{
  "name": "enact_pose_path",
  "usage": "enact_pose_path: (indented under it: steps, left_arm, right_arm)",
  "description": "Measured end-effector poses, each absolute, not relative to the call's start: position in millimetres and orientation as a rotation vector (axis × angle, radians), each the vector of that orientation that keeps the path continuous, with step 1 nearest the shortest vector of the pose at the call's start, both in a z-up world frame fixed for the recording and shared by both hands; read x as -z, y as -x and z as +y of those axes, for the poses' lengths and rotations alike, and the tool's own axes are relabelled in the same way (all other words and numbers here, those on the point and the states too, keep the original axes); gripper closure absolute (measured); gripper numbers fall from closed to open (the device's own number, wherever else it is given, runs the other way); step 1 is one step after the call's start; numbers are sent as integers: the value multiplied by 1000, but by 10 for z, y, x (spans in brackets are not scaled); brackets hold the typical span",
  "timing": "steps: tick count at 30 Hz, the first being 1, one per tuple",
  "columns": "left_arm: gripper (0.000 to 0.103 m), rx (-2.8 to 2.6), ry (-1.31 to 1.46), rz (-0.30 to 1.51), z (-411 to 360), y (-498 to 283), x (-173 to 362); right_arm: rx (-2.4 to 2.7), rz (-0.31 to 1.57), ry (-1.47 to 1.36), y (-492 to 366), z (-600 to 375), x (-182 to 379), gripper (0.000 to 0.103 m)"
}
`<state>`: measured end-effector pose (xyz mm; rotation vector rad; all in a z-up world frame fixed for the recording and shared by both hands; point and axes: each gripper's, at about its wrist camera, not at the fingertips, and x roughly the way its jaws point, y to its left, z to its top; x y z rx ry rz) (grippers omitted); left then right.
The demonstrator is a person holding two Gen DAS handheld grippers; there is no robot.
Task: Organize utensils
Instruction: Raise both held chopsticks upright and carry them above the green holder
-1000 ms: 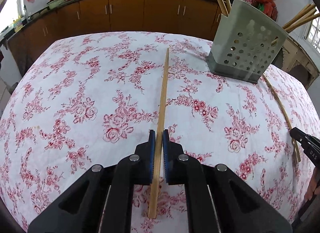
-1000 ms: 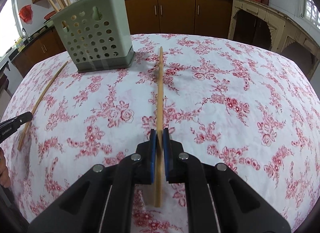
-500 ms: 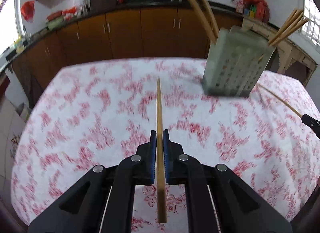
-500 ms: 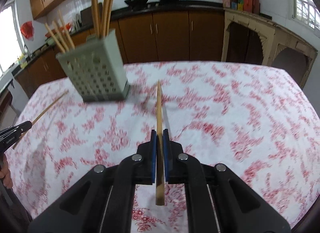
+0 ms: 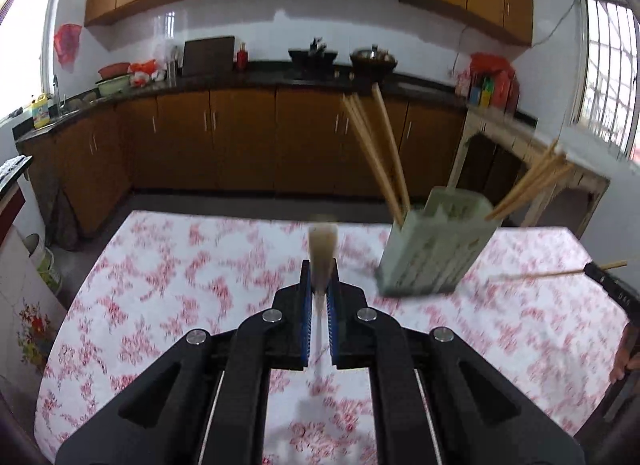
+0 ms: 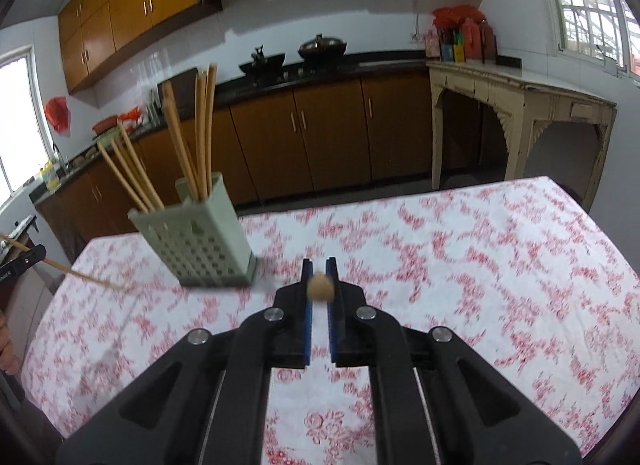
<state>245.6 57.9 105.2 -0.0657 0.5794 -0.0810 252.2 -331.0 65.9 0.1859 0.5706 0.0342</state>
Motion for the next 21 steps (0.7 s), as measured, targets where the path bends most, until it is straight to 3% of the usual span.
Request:
enact_pose_path:
  steps: [21]
  left_arm:
    - [96,80,110,497,611,-2430,-1267]
  right_arm:
    - [-106,541,-187,-2506,-3127,-1121,96]
